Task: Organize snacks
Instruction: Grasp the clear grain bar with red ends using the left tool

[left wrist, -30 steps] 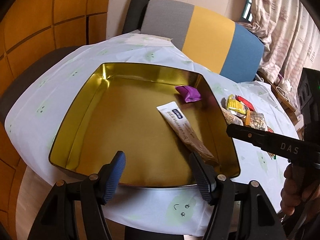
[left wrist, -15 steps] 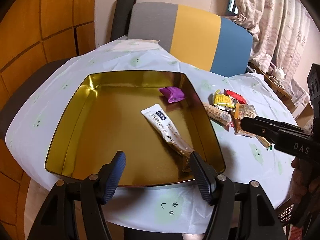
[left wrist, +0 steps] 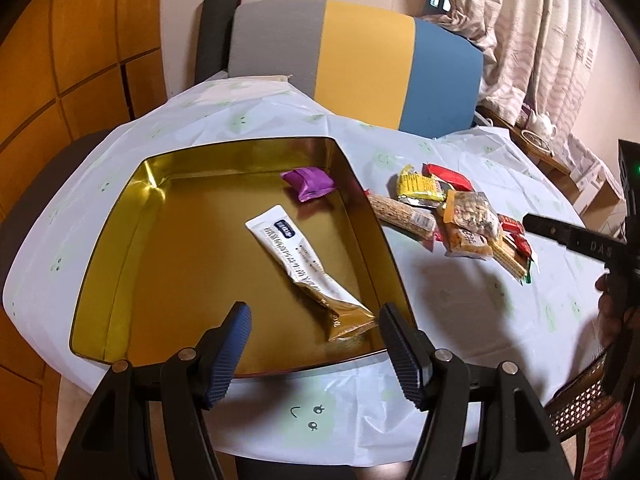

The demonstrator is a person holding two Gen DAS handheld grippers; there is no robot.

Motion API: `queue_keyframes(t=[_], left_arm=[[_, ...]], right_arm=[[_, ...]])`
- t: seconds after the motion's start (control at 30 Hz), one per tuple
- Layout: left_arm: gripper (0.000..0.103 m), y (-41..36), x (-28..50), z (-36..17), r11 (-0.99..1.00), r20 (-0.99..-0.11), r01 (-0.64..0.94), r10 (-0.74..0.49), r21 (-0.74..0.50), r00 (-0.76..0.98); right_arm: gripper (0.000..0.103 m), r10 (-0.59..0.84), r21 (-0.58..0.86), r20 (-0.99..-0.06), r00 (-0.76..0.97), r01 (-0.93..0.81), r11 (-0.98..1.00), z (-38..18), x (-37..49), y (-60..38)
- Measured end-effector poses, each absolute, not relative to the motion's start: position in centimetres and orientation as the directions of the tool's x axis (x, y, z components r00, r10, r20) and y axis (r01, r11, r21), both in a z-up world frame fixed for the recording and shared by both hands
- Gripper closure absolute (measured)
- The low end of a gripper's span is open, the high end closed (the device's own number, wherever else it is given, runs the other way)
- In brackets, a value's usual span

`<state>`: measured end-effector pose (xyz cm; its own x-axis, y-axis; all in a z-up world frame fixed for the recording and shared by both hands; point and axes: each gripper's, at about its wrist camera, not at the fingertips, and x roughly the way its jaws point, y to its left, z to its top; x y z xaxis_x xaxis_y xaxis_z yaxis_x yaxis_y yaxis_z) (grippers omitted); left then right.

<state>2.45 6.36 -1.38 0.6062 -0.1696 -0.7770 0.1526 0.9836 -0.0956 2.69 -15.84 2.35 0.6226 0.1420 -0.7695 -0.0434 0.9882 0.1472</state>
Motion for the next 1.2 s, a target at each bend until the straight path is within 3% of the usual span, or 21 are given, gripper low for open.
queue_keyframes(t=[0.37,0.7,0.97,1.2], left_arm=[[0.037,3.6,3.3,0.1,0.951,-0.768,0.292,-0.262,-0.102,0.584],[0.058,-2.0,8.7,2.3,0.888,-0.797,0.364,-0.426,-0.280,0.427],[0.059,-5.8,17.3,-0.5,0.912,-0.880,0.087,-0.411,-0.402,0.239],[0.059,-5.7,20.2,-4.7,0.918,-0.933,-0.187,-0.326,-0.351,0.151]], right_arm=[[0.035,-0.024,0.035,-0.773,0.634,0.080,0.996,3.3,3.1,-23.8],[0.034,-0.075,0.101,-0.799,0.597,0.255,0.962,1.0,3.1,-31.0],[0.030,0.010,0.211,-0.753,0.658,0.226,0.951,2.4,2.9,-31.4],[0.027,0.049,0.297,-0.710,0.702,0.235,0.926,3.2,2.4,-32.5]])
